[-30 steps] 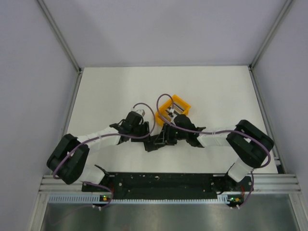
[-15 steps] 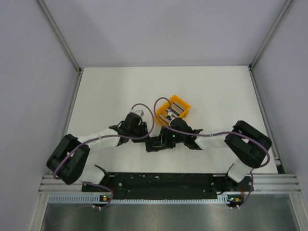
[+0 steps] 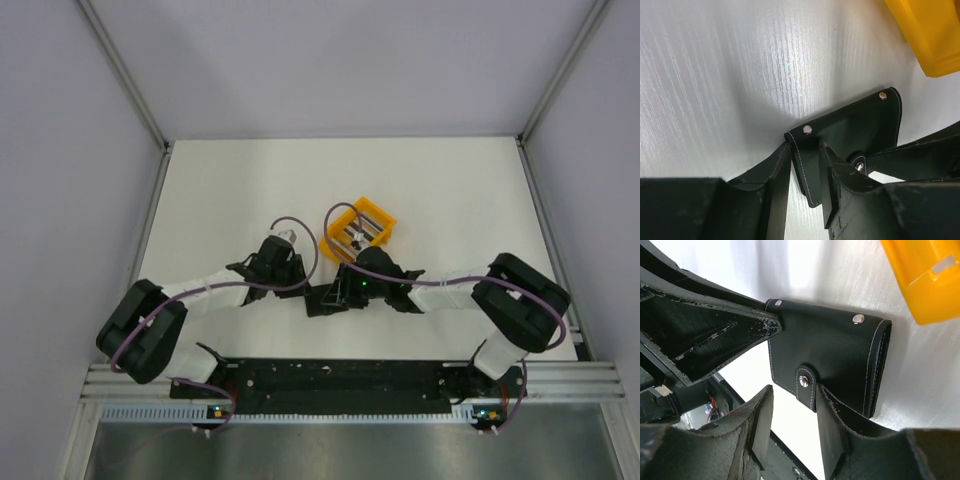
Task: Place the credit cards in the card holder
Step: Open the card holder at the center of the board.
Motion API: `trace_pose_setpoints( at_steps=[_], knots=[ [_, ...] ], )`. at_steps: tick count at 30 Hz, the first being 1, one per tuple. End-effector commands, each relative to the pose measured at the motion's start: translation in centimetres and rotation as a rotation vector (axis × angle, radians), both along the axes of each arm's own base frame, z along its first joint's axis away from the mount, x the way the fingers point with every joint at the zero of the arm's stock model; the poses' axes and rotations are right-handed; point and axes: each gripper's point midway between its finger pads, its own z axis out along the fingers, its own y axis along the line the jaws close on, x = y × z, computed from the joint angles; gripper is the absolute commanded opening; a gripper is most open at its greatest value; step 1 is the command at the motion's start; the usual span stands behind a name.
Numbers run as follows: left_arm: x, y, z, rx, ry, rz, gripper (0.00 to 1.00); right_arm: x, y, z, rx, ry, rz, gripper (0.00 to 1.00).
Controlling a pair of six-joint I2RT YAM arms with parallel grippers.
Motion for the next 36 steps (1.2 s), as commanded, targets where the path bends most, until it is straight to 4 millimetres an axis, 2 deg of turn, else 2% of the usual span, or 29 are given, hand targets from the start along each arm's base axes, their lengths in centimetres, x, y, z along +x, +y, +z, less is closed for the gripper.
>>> trace_pose_setpoints(
  at_steps=[1, 6, 11, 14, 23, 30, 32, 36],
  knots=[
    [-3.9, 2.4, -3.6, 0.096, 0.158, 0.032, 0.33, -1.0, 0.4, -0.8, 0.009, 0.055, 0.016, 0.39],
    [-4.0, 2.5, -3.9, 0.092, 0.17, 0.066, 0.32, -2.5, 0.6, -1.3, 0.041, 0.142, 0.026, 0.37],
    [-4.0, 2.4, -3.7, 0.084, 0.171, 0.081, 0.29, -2.6, 0.2, -2.1, 0.016, 0.145, 0.018, 0.34],
    [-4.1, 2.2, -3.7, 0.077, 0.176, 0.087, 0.27, -2.6, 0.9, -2.5, 0.013, 0.146, 0.05, 0.23],
    [-4.9, 2.1, -4.1, 0.06, 0.192, 0.118, 0.21, -2.5, 1.5, -3.2, -0.056, 0.096, 0.086, 0.25],
    [-5.0, 2.0, -4.1, 0.057, 0.191, 0.133, 0.15, -1.8, 1.9, -4.1, -0.141, 0.055, 0.096, 0.11],
    [-5.2, 2.0, -4.2, 0.057, 0.193, 0.136, 0.13, -1.5, 1.9, -4.2, -0.16, 0.036, 0.09, 0.01],
    [-5.3, 2.2, -4.4, 0.061, 0.201, 0.147, 0.12, -0.8, 2.0, -4.1, -0.175, -0.018, 0.089, 0.0]
  ],
)
